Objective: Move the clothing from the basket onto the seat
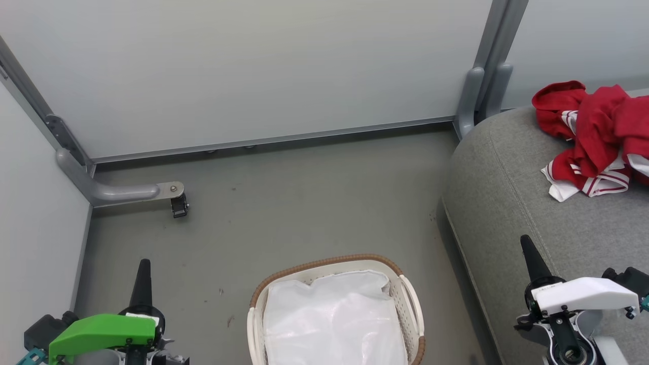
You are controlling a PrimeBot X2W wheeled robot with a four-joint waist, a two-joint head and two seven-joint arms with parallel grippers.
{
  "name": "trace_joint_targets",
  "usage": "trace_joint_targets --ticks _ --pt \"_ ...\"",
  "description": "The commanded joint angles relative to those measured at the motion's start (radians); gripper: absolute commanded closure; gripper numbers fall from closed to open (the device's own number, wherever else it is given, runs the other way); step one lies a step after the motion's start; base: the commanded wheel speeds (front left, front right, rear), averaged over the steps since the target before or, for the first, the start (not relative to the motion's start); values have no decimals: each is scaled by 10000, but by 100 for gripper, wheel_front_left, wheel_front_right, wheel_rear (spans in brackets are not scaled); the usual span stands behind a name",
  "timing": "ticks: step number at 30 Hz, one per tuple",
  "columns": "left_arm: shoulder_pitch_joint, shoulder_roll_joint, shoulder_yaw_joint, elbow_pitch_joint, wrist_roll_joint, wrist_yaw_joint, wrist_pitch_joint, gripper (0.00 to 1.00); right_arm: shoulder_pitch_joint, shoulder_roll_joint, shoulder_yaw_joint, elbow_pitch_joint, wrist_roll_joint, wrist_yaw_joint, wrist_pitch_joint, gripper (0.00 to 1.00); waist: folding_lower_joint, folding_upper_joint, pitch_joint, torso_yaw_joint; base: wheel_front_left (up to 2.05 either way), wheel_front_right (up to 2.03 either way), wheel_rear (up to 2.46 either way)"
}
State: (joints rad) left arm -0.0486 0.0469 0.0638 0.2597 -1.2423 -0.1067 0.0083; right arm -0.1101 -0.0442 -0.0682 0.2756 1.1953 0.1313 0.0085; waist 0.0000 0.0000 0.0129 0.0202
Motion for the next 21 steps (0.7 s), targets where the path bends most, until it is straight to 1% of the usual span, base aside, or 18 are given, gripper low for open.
trace_joint_targets --ticks 1,21 --pt "-247 44 62 -103 -231 -82 59 100 -26 -60 -57 -117 280 -5 61 100 0 0 -3 -5 0 0 0" --pt "-441 50 266 -133 -1797 -167 525 100 0 -71 -247 -221 2021 -6 520 100 0 0 -40 -82 0 0 0"
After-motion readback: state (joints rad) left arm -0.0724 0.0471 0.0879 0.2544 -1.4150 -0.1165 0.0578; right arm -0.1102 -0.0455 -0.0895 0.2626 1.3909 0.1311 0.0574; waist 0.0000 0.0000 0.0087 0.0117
